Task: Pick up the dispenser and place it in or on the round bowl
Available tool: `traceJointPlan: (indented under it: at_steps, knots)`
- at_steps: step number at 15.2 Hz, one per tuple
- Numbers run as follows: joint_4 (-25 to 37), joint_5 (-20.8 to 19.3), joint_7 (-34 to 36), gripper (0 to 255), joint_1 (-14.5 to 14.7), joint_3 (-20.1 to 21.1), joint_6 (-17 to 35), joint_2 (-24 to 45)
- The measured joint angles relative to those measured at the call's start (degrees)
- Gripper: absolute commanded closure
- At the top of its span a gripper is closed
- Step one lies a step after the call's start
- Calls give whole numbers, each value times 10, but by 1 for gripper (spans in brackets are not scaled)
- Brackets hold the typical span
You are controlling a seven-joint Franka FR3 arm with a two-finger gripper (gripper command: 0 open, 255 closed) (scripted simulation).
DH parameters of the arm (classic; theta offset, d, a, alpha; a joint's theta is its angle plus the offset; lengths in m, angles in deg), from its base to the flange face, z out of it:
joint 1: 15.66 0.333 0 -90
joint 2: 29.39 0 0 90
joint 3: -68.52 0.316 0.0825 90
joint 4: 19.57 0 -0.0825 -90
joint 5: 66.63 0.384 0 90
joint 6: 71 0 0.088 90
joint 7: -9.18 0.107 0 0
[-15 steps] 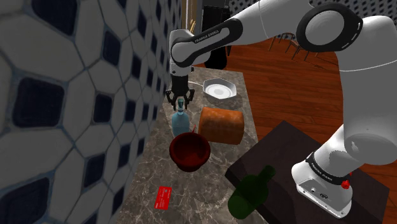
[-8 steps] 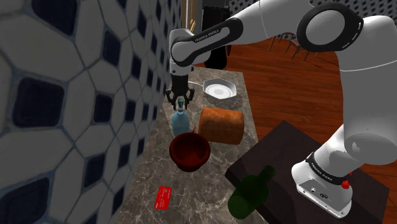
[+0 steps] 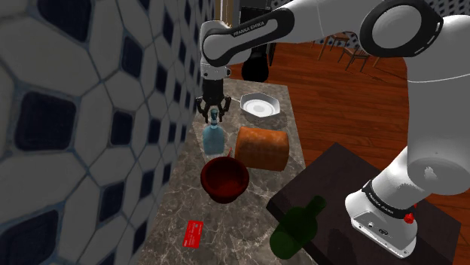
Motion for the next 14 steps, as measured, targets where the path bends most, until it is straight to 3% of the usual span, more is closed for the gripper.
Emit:
traceJointPlan:
  at_steps: [14]
  knots:
    - [45,9,12,255,-4,8,-85,-42]
